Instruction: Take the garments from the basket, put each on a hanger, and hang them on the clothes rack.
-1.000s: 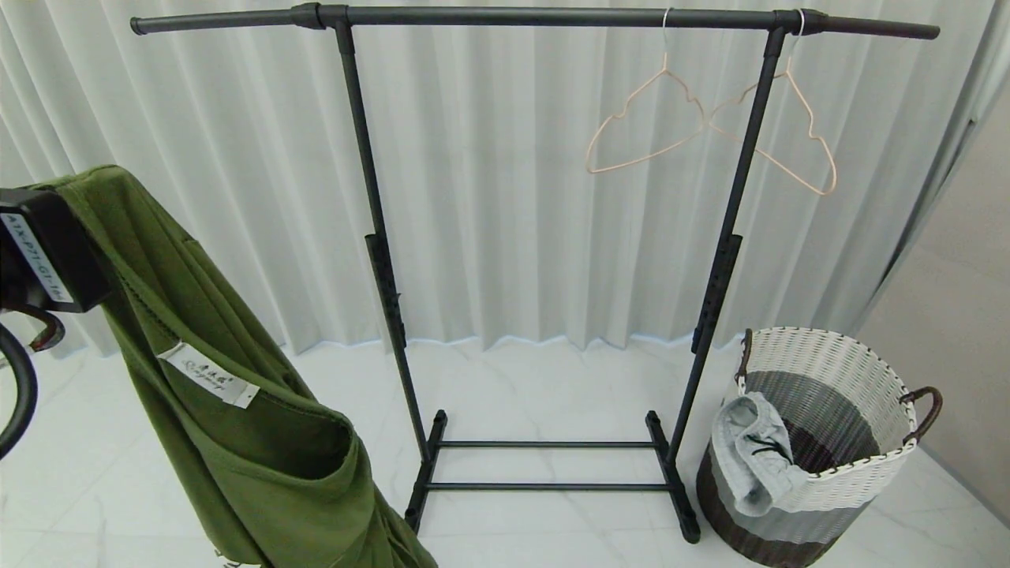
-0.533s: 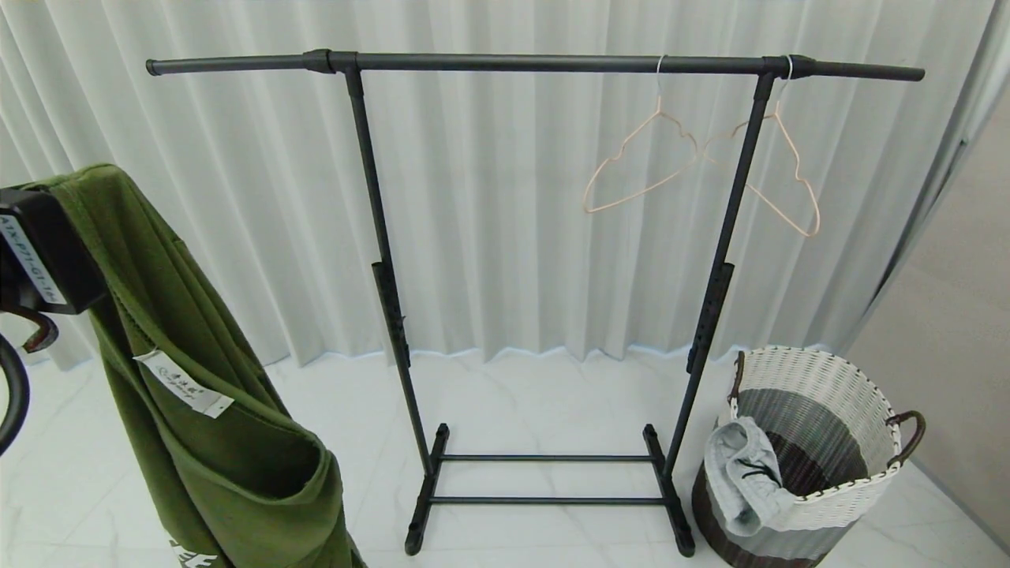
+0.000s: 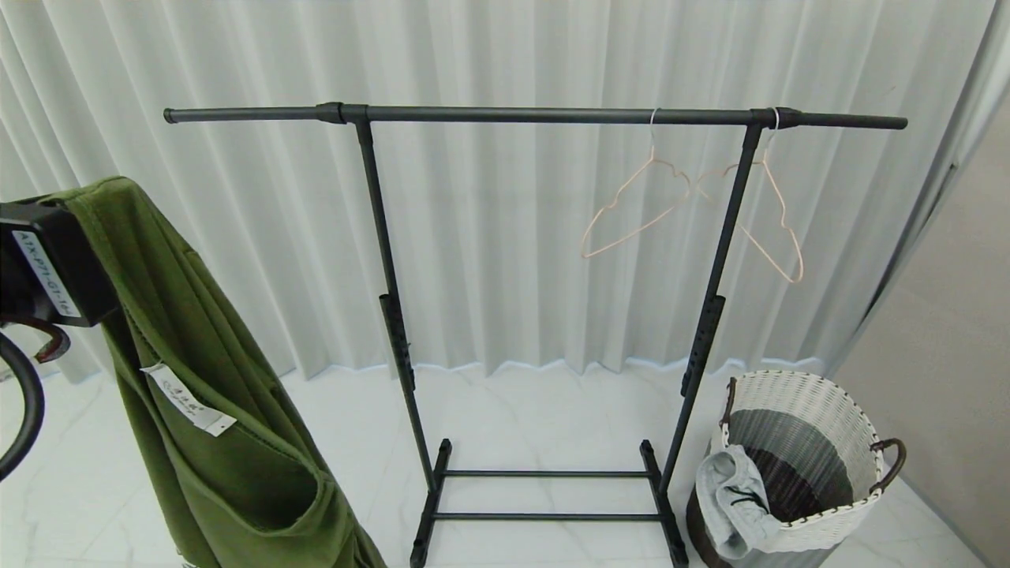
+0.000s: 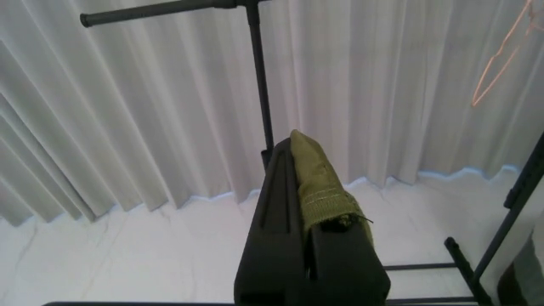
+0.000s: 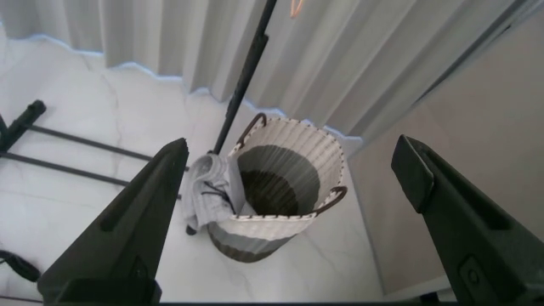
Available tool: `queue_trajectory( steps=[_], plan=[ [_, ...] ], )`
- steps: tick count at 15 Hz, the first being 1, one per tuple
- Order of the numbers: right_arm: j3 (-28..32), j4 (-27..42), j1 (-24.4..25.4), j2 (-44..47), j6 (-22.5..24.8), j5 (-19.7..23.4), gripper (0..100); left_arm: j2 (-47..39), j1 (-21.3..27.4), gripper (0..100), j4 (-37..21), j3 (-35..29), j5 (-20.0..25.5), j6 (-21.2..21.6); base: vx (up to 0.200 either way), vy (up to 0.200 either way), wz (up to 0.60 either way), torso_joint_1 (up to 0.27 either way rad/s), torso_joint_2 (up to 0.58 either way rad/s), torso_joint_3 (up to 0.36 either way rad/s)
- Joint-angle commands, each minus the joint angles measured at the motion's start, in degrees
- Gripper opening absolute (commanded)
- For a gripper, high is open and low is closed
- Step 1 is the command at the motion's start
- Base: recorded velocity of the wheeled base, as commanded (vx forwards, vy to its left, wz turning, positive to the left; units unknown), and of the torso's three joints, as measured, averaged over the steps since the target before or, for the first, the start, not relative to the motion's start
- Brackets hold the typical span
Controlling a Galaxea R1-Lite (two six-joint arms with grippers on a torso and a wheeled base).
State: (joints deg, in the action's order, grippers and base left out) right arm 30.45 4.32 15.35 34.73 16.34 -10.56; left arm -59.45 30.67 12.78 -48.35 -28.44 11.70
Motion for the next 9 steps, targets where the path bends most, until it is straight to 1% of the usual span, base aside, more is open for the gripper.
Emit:
queue_trajectory(
  steps=[1,7,9],
  plan=[
    [0.0,0.0,0.0,0.5,0.0,0.0,100,0.0,0.0,0,0.1,0.3,0.5,0.0,0.0,0.0,0.0,0.232,-0.51,-0.286],
    [-0.2,-0.1,0.0,1.2,0.0,-0.1,100,-0.1,0.0,0,0.1,0.6,1.0,0.0,0.0,0.0,0.0,0.238,-0.51,-0.277],
    [-0.1,-0.6,-0.1,3.3,-2.2,-0.2,100,0.0,-0.1,0,0.2,1.3,1.0,1.2,0.0,0.0,0.0,0.1,-0.2,-0.103]
  ],
)
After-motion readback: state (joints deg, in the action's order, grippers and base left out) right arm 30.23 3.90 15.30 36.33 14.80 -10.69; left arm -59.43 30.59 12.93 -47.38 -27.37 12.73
